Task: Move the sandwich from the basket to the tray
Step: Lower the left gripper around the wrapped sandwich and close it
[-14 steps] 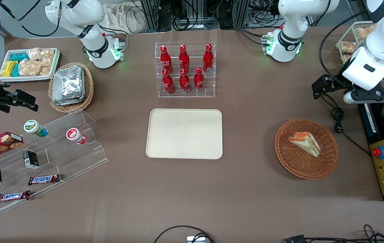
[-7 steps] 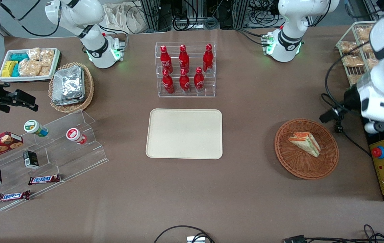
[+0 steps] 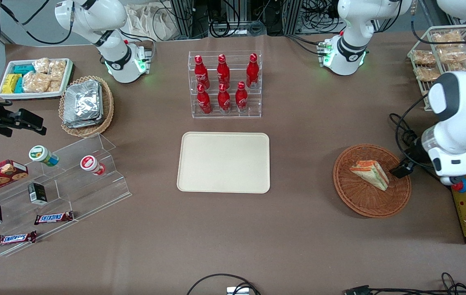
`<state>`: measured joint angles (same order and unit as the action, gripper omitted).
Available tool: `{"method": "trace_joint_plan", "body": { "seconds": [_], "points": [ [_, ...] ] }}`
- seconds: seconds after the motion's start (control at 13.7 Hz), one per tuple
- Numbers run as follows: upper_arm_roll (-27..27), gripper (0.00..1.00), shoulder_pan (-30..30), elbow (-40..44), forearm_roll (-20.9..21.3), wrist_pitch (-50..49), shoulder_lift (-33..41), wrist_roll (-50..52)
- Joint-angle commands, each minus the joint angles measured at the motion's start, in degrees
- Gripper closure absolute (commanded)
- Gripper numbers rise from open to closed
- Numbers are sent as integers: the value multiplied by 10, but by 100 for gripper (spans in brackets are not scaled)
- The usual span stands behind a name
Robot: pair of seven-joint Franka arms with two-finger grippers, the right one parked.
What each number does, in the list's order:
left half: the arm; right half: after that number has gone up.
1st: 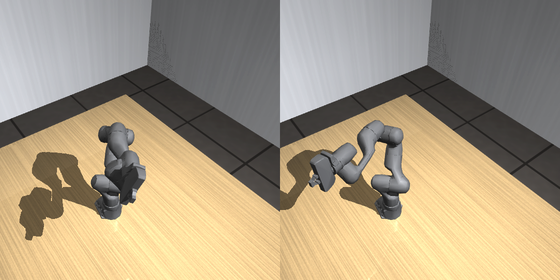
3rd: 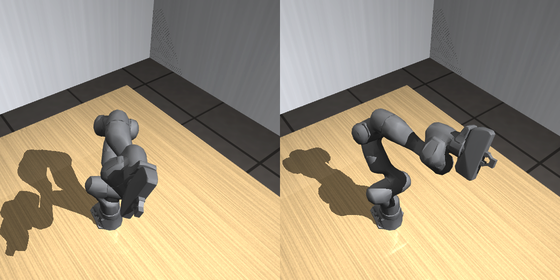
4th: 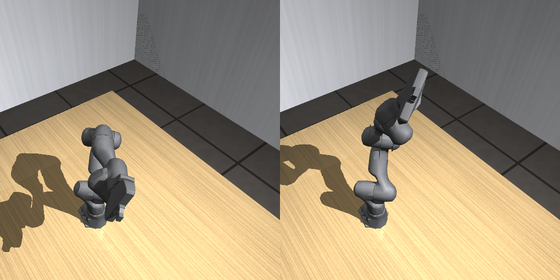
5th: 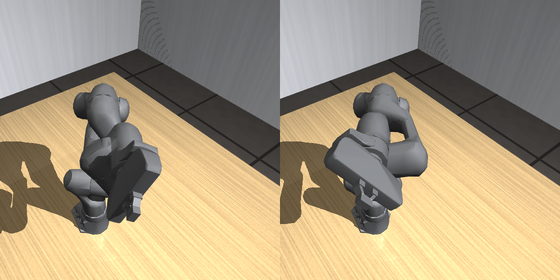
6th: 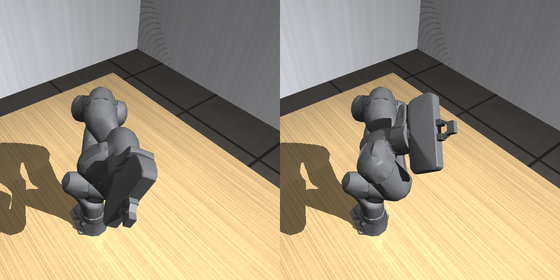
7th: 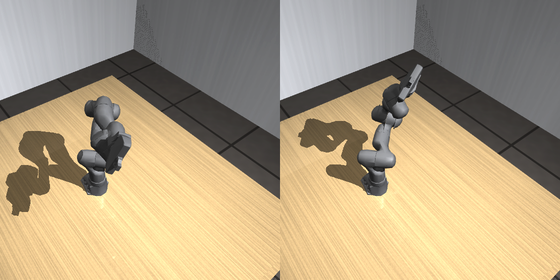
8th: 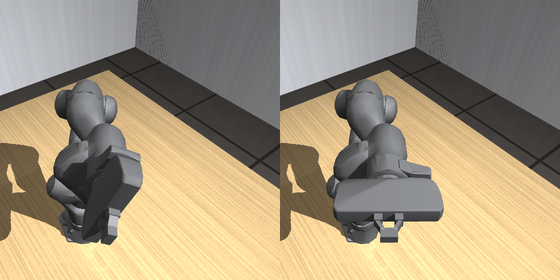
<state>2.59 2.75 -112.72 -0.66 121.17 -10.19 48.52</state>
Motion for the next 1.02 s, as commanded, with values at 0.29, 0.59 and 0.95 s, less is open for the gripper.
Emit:
{"method": "trace_joint_plan", "body": {
  "seconds": [0.29, 0.59, 0.95],
  "points": [
    [0, 0, -3, -45, 0, 71, -60, 51],
    [0, 0, -6, -53, 0, 114, -90, 52],
    [1, 29, -6, -77, -1, 151, -92, 59]
  ]
}}
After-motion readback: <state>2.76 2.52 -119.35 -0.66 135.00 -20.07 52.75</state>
